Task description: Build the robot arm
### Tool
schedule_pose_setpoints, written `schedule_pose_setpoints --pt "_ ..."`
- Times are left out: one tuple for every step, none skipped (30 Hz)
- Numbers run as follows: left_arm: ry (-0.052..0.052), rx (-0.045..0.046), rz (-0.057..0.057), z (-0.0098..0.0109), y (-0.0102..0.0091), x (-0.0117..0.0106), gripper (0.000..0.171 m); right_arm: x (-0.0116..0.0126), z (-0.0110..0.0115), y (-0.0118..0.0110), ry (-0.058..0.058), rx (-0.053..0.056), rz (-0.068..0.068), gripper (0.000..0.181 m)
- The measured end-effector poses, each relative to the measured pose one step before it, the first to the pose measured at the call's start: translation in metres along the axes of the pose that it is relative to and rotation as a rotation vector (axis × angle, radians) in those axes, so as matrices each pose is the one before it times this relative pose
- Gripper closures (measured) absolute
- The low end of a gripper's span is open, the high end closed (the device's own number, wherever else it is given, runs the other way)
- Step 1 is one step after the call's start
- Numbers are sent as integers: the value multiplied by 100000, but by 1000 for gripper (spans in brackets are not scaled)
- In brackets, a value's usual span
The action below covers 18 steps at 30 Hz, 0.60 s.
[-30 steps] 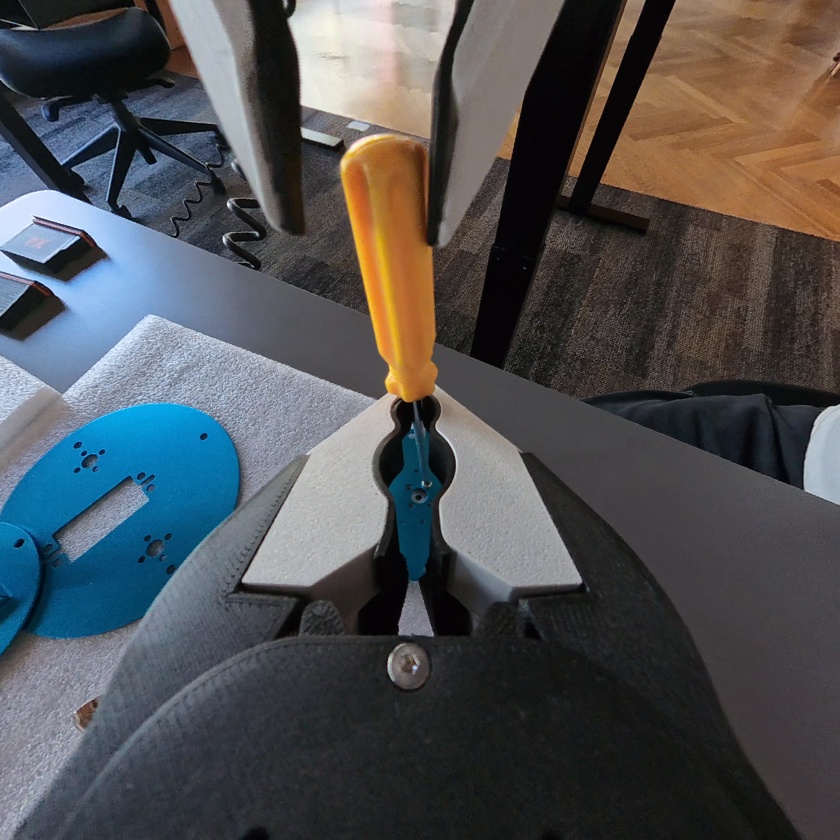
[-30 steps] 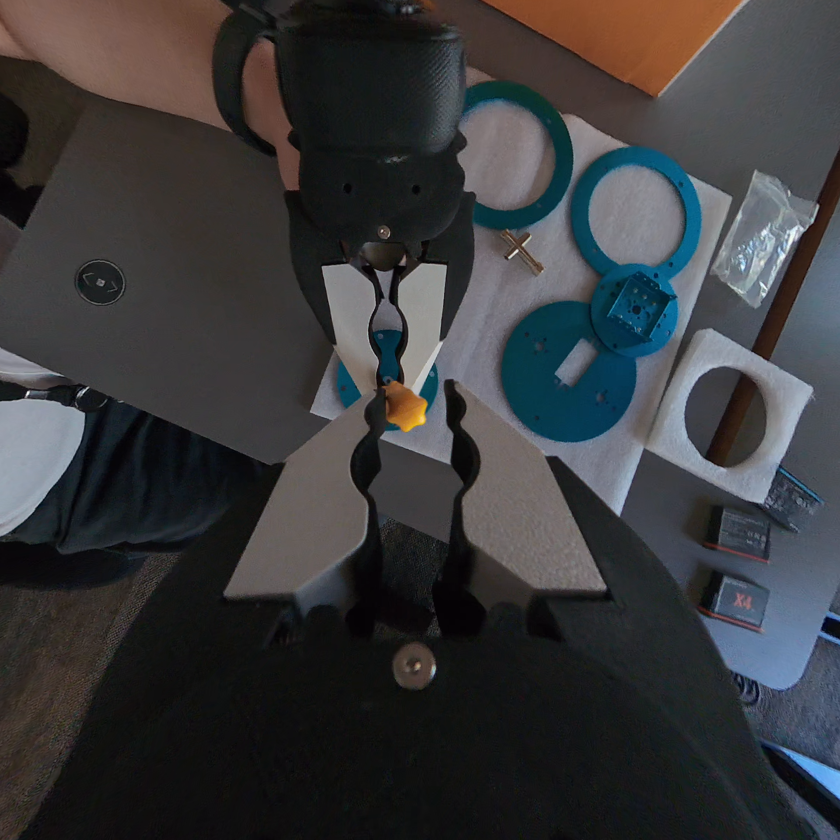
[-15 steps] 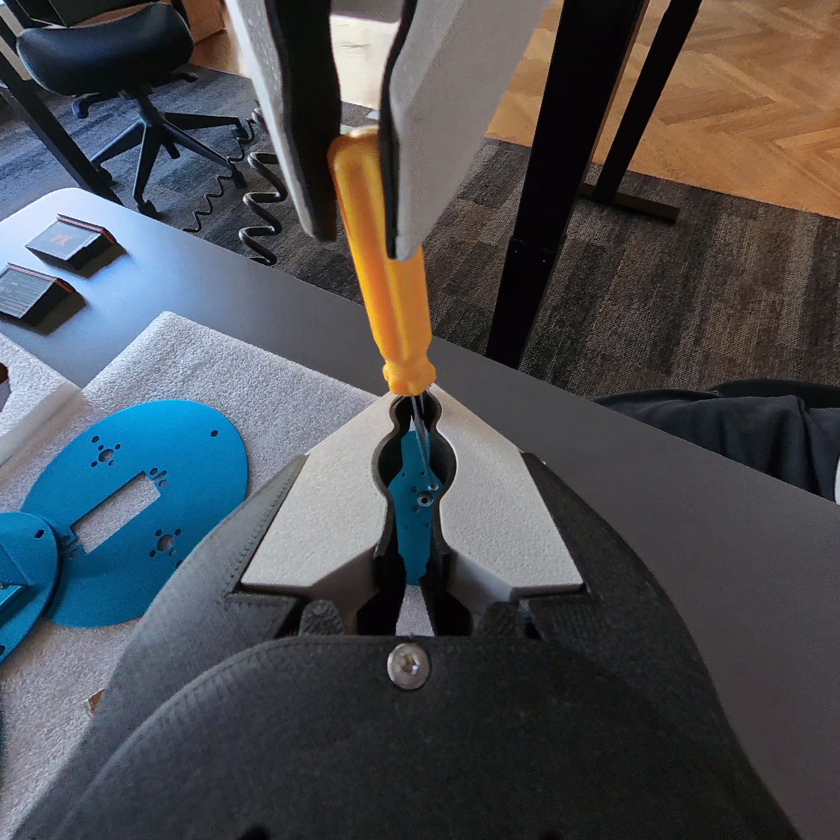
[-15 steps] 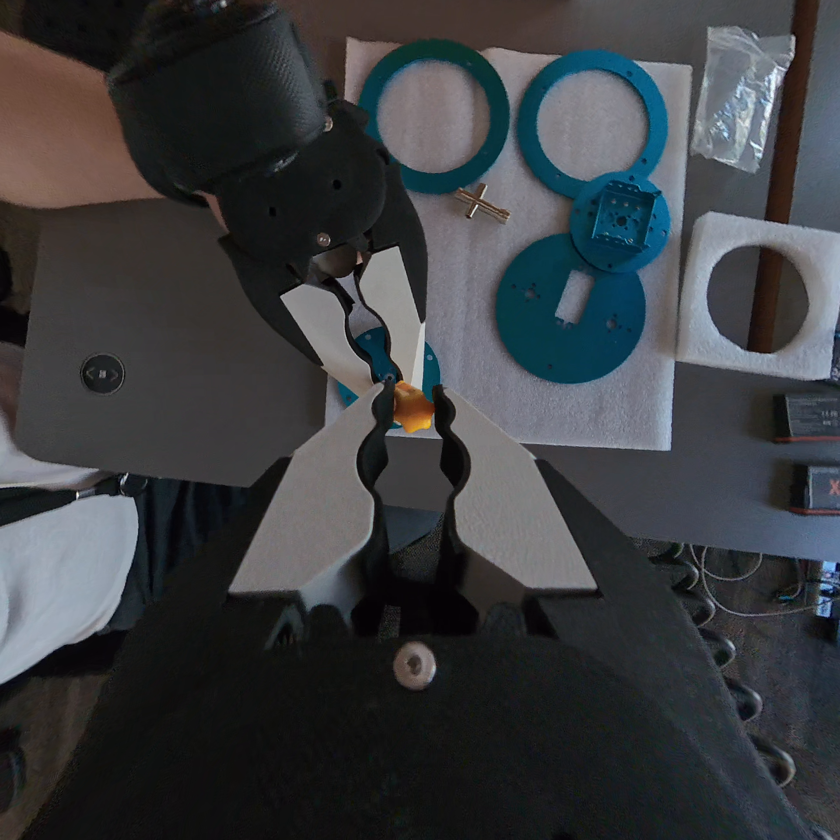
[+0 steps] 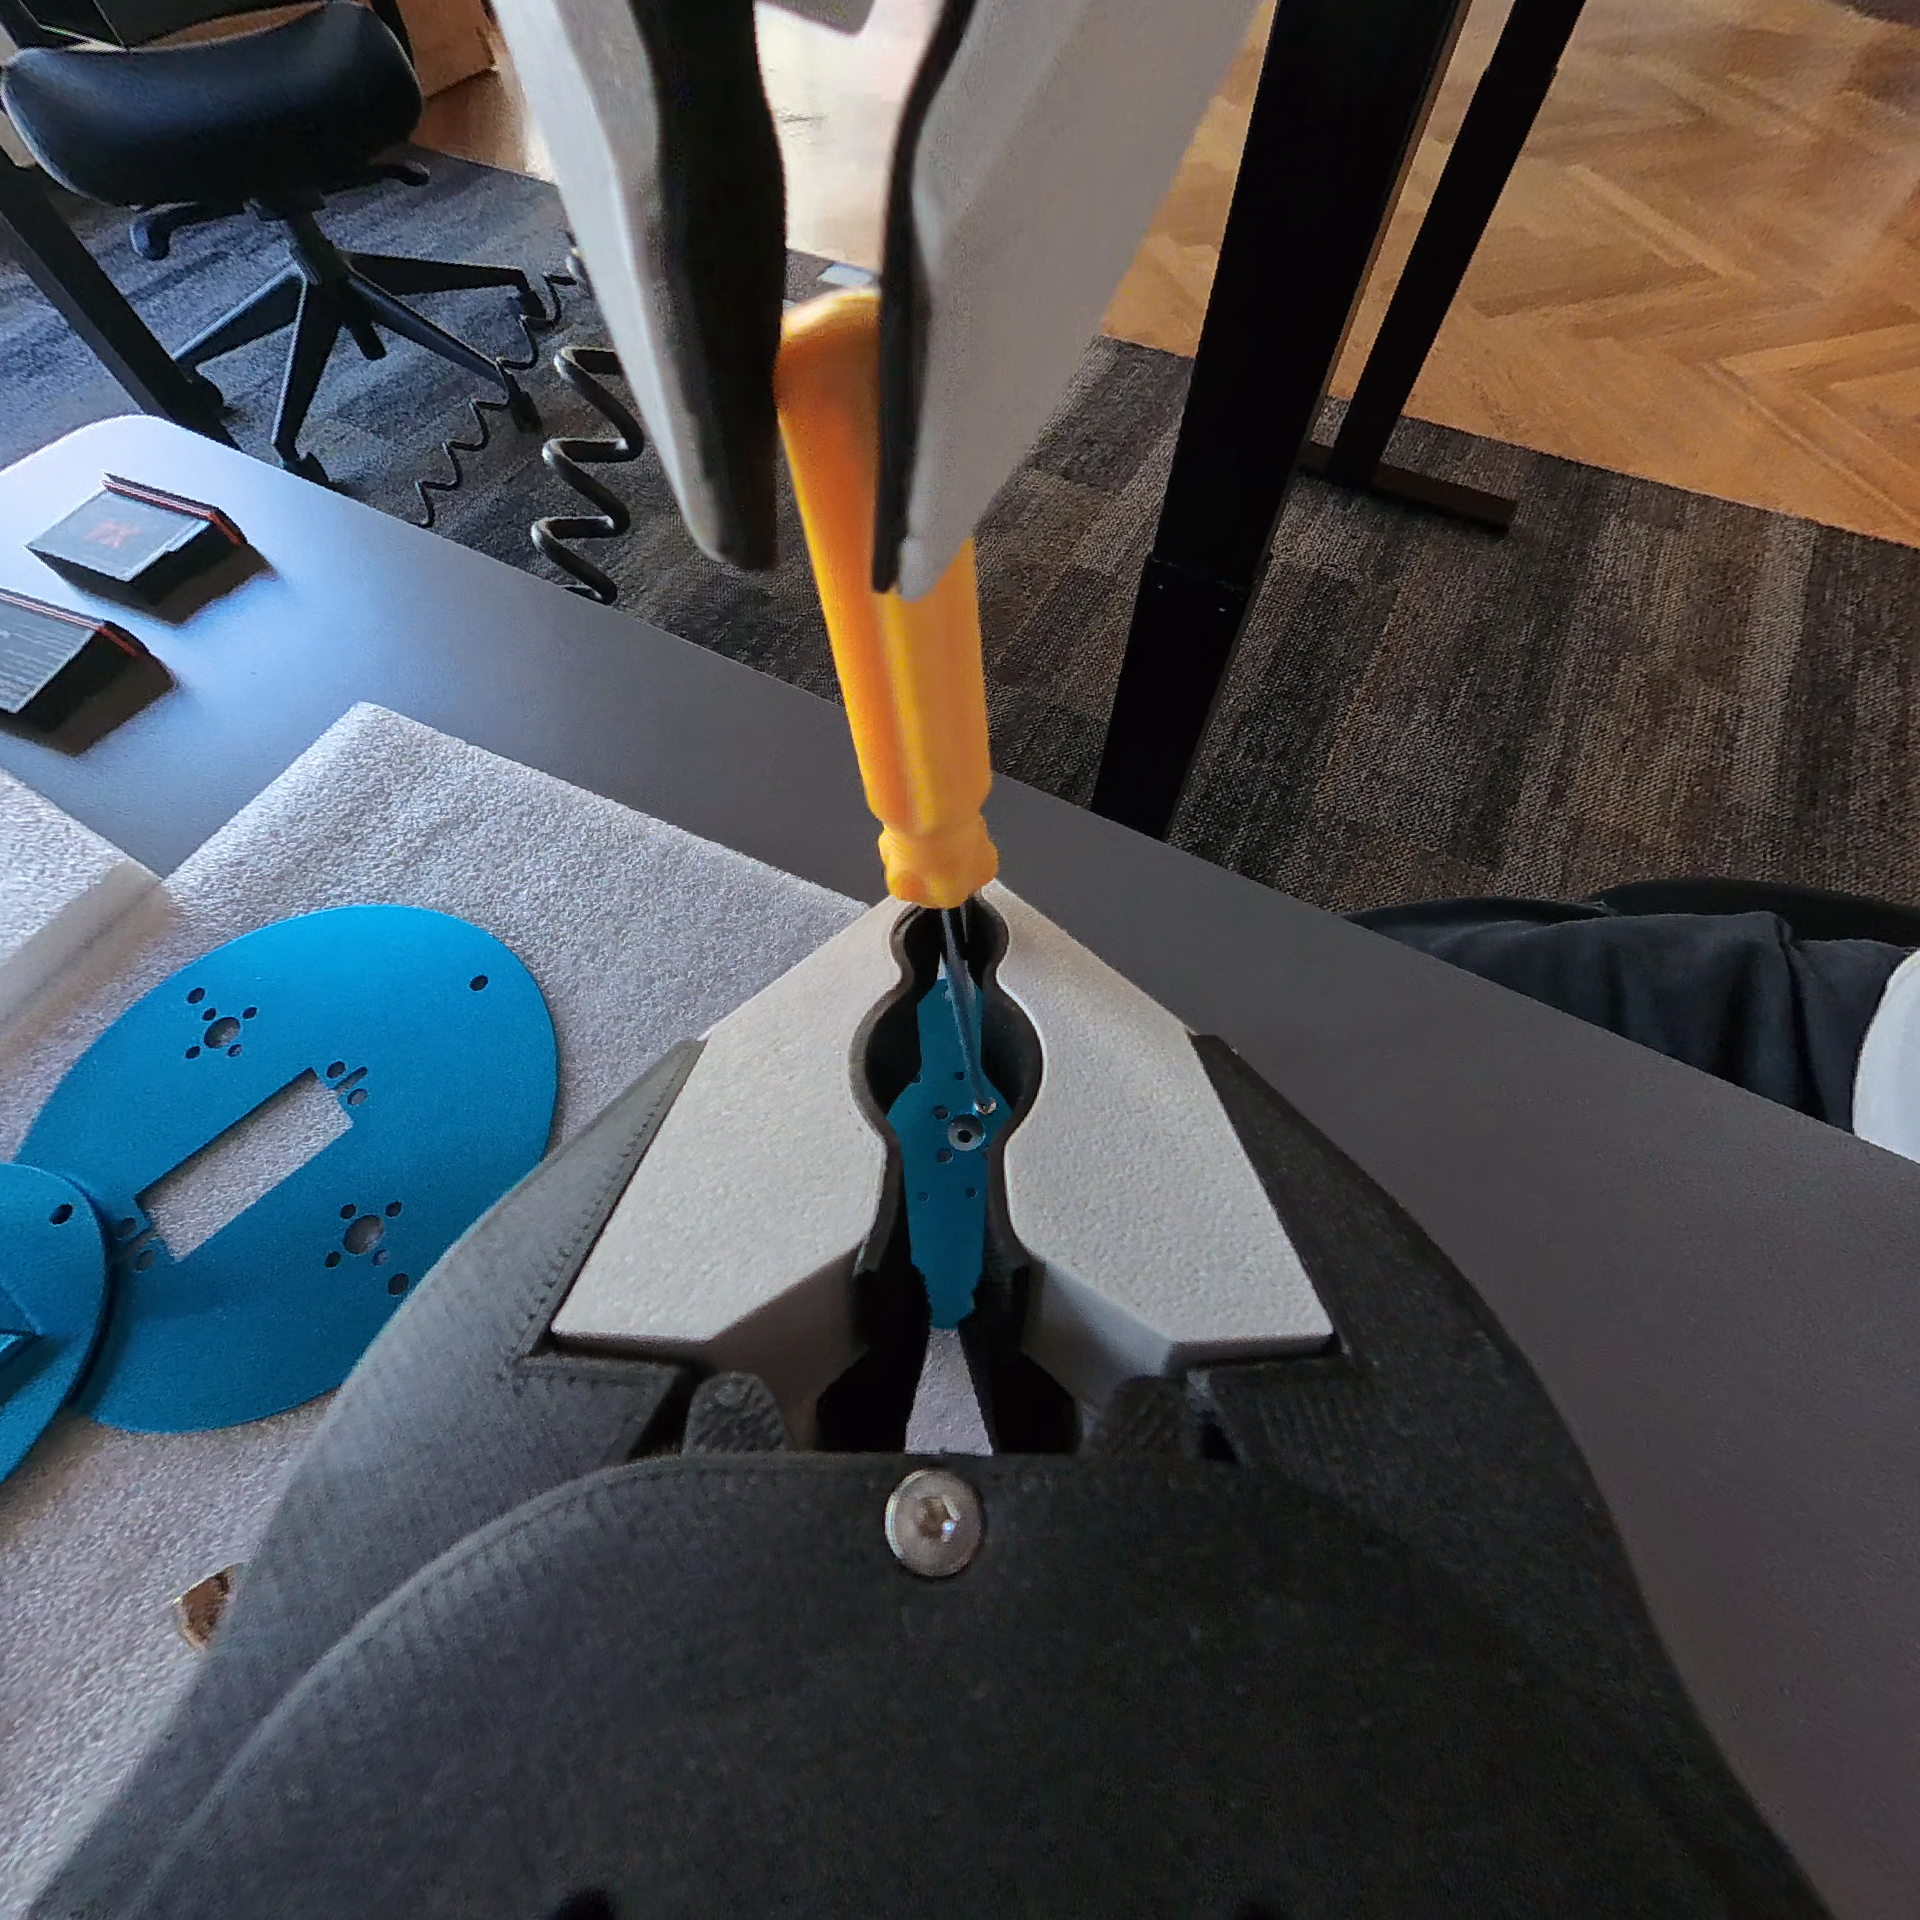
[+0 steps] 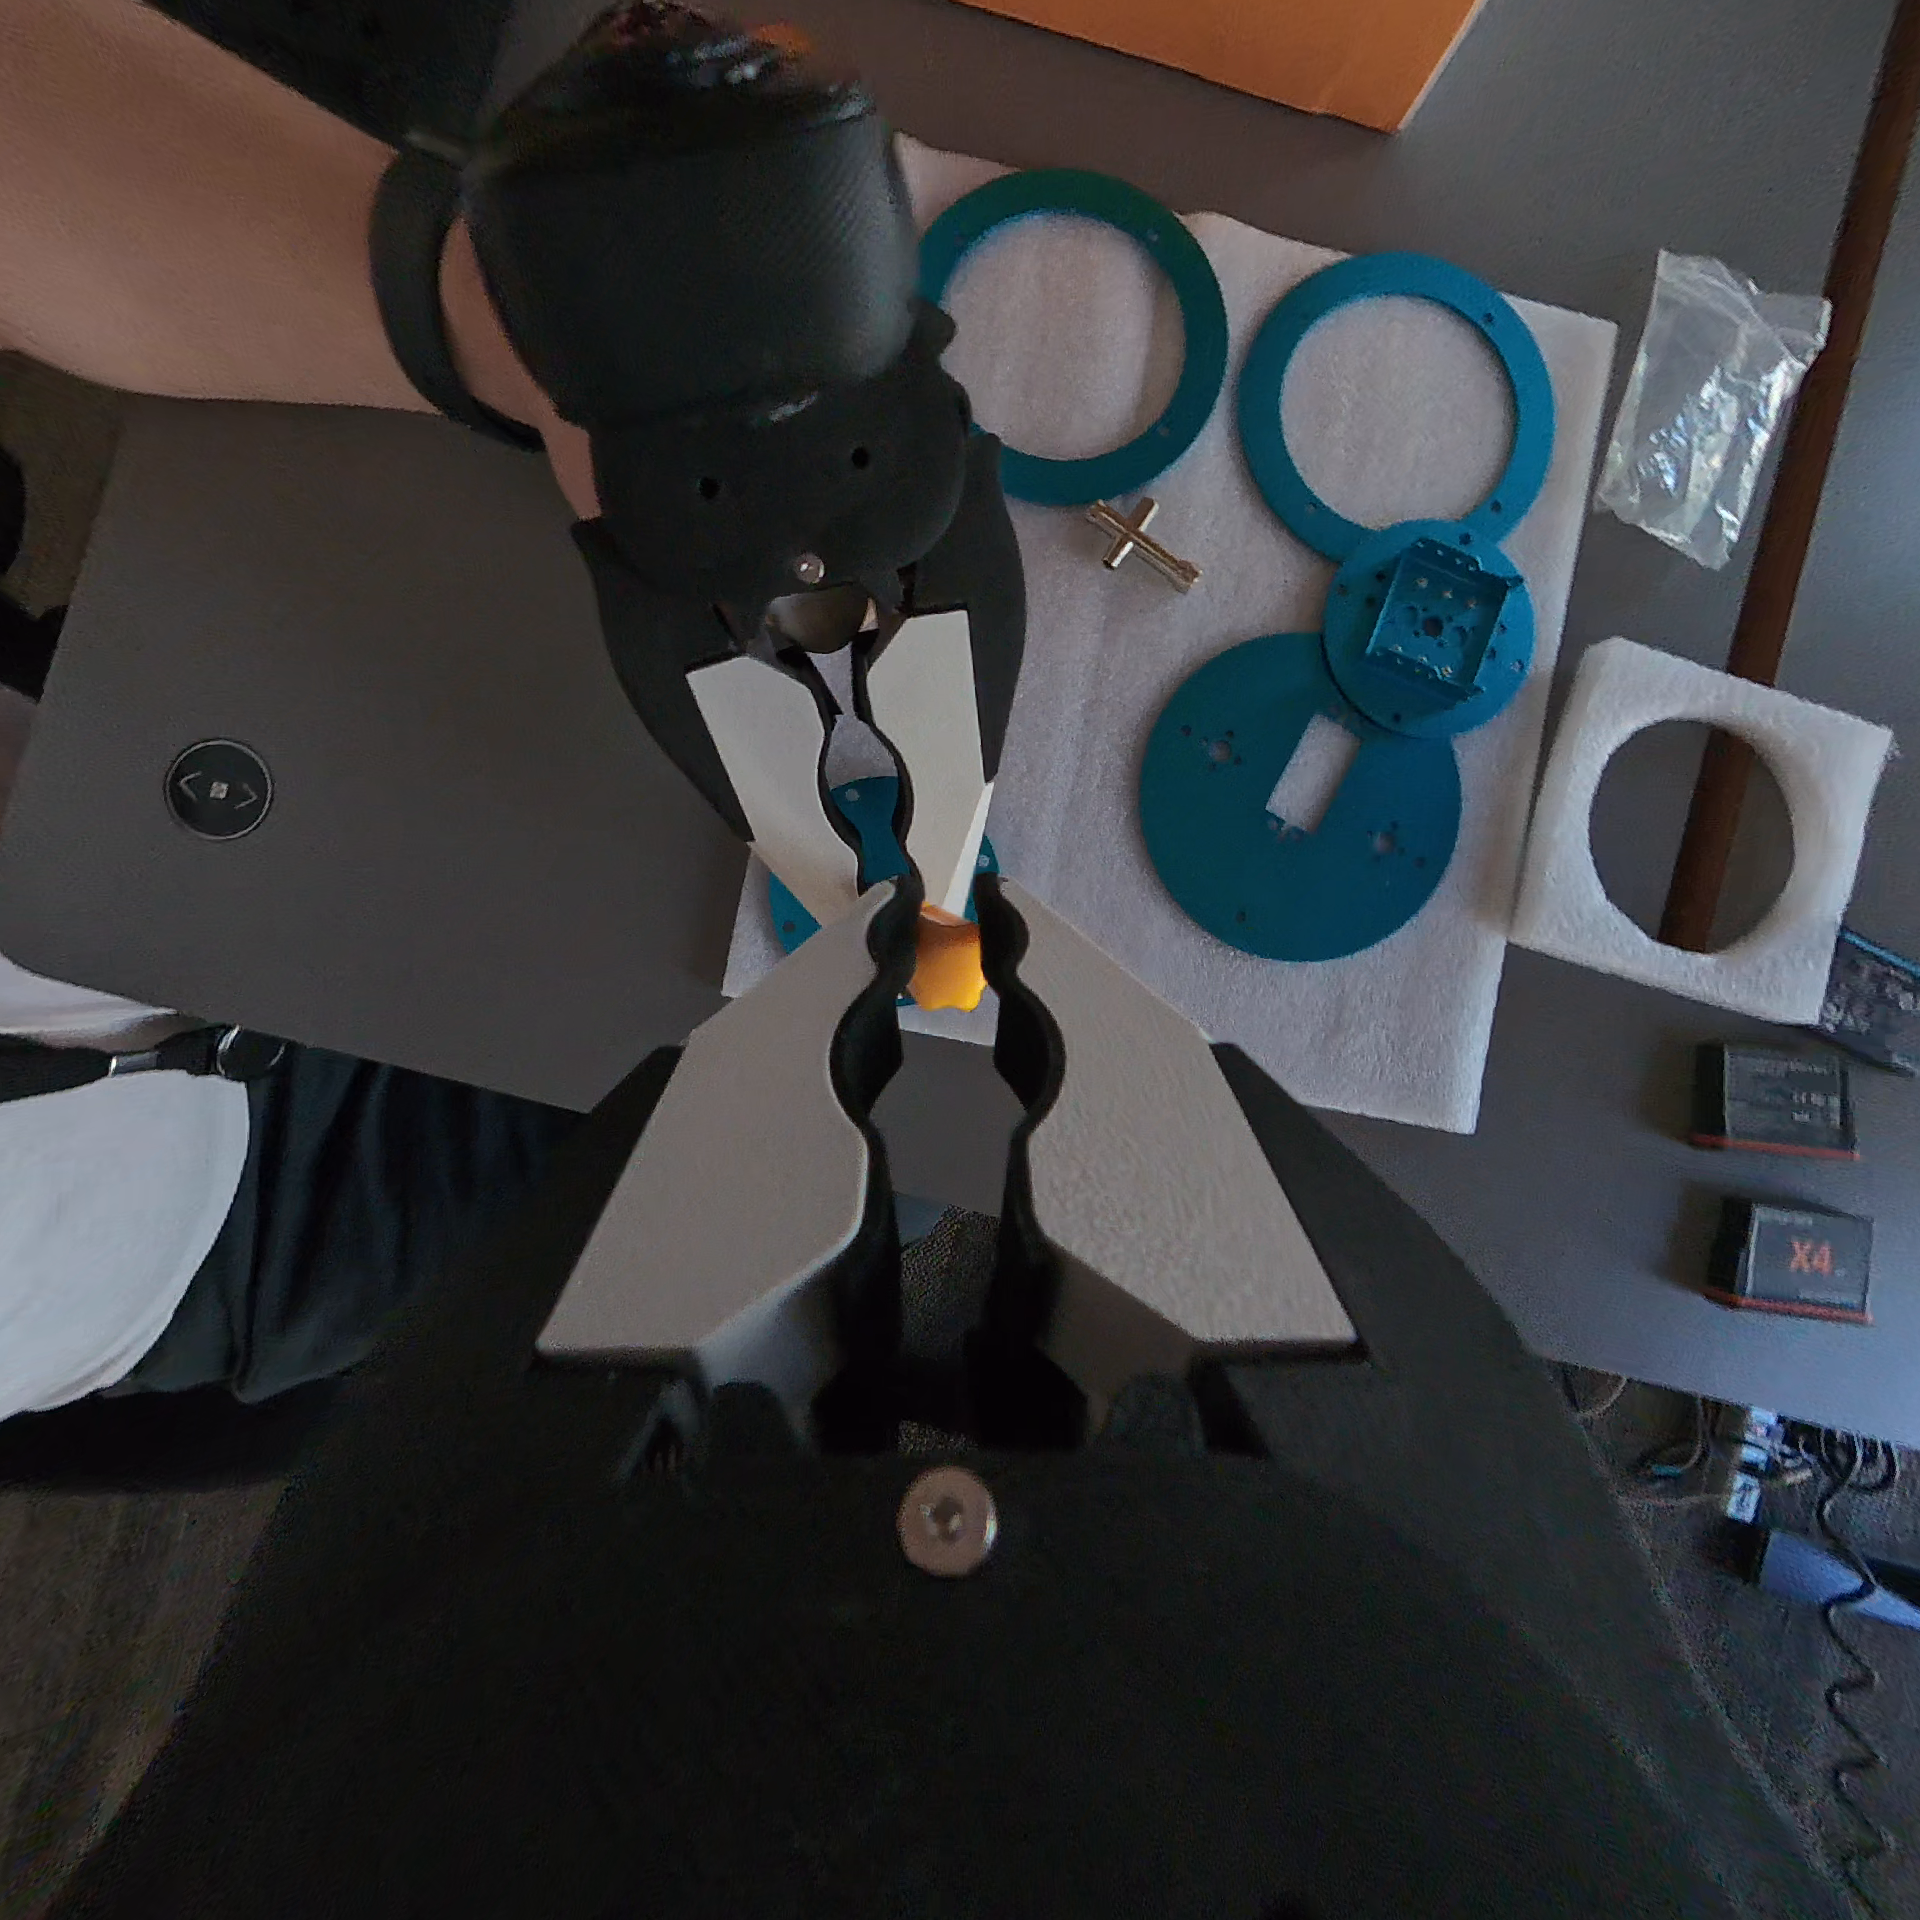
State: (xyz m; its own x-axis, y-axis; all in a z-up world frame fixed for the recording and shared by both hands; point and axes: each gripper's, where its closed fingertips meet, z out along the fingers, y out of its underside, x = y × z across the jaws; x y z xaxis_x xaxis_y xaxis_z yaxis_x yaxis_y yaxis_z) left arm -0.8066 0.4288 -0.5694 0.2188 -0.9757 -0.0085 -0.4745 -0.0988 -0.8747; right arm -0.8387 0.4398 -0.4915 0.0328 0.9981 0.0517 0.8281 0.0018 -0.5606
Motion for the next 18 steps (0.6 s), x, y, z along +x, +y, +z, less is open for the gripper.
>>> schedule_pose_setpoints --pt "-1289 -281 1073 34 29 -80 169 279 -11 127 4310 -567 2977 170" --pt "-1120 -131 1136 30 12 -43 168 241 -23 116 4472 -440 3586 170" --pt "-643 -285 703 19 23 -16 168 154 -29 91 3935 81 3922 170" --pt "-360 -529 492 18 26 3 168 172 -20 102 4105 402 4351 170" --pt "253 -361 421 7 3 89 168 -28 -67 49 3098 504 3324 170" --pt "583 -225 562 -33 14 111 168 -197 -100 -35 1867 1065 1062 170" --pt "599 -41 852 -109 26 112 168 -366 -55 -185 87 1873 -581 170" --pt "594 210 709 -143 21 119 169 -543 -17 -332 -1725 3173 -3137 170" --pt "132 500 534 -101 14 61 169 -351 1 -295 -1804 3546 -3814 170" --pt "-241 566 774 -37 0 36 169 -417 37 -299 -3724 3720 -1878 172" --pt "-694 199 1157 -14 7 -21 169 -656 122 -257 -6021 4042 -1392 169" --pt "-331 -269 1758 -14 10 47 169 -316 187 -203 -3918 4432 438 166" --pt "-121 -719 1404 -19 10 86 169 14 198 -30 -1879 3145 1641 165" --pt "-196 -786 1016 30 14 63 169 -1 233 128 -1481 1984 1214 164" --pt "-274 -508 751 46 1 49 169 -51 278 351 -1204 561 207 168" --pt "-111 -437 576 54 4 55 169 -73 254 482 -697 -539 -1357 169" --pt "-134 -385 792 36 6 52 169 -155 96 47 6 1717 -1454 171" --pt "-344 -317 619 -15 11 1 169 47 -36 -110 1735 2423 -739 171"
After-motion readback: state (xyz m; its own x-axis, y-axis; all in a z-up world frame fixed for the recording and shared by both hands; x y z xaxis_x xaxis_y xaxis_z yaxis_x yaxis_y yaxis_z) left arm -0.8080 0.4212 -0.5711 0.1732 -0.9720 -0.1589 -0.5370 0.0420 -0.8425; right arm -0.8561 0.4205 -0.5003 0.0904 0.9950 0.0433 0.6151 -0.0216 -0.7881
